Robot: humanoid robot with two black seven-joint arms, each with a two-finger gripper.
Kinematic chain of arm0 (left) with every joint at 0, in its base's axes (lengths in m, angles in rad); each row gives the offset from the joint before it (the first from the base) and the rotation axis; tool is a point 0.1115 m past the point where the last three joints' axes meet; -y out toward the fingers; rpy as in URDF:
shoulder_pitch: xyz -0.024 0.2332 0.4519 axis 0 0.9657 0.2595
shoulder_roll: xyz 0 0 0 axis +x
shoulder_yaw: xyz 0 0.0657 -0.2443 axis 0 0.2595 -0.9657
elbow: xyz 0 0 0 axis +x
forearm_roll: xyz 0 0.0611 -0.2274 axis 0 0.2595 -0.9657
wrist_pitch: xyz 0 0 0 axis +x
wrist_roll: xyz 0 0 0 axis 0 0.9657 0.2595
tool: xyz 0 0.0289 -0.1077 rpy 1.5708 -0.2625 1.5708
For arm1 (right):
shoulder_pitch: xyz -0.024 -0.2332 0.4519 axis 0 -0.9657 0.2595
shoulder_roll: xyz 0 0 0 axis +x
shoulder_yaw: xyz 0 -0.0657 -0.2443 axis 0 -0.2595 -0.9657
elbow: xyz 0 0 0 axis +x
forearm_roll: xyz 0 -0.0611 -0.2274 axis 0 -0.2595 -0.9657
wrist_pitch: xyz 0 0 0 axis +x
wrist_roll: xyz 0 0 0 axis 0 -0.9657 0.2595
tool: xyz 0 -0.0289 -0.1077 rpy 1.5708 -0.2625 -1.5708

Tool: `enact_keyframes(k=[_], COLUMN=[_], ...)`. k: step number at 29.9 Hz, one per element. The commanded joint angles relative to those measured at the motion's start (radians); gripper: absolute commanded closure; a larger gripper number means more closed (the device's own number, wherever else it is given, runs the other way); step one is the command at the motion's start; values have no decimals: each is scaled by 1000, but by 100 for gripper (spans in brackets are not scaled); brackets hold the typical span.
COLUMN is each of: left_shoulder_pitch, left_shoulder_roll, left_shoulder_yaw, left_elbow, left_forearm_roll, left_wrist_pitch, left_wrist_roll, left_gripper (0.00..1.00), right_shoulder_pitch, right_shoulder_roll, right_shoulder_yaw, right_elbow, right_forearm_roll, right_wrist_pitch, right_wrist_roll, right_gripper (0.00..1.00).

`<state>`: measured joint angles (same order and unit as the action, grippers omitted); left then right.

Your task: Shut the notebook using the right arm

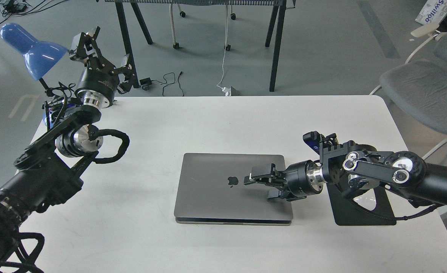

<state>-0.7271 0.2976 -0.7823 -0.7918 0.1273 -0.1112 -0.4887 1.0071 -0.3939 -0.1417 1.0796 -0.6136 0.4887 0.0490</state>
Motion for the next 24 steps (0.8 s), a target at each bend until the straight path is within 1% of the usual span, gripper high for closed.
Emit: enact_keyframes(k=[1,8,19,22,24], left_shoulder_pitch=[0,0,0,0,0], left_shoulder_roll=[0,0,0,0,0], left_shoulder_yaw=[0,0,0,0,0], left_elbow=[0,0,0,0,-1], left_forearm_roll=[0,0,0,0,0], left_wrist_pitch=[-1,1,-1,1,-1], left_wrist_roll=[0,0,0,0,0], left_gripper=[0,0,0,0,0], right_shoulder_pitch=[-7,-21,-10,5,8], right_shoulder_roll=[3,16,20,20,18], right_shoulder_yaw=[-4,-4,17,75,170], right_elbow=[-1,-18,-24,-23,-27], right_forearm_roll=[-2,-34,-25,-20,-18], right_wrist_pitch=[0,0,0,0,0], right_wrist_roll=[0,0,0,2,0], right_gripper=[0,0,0,0,0])
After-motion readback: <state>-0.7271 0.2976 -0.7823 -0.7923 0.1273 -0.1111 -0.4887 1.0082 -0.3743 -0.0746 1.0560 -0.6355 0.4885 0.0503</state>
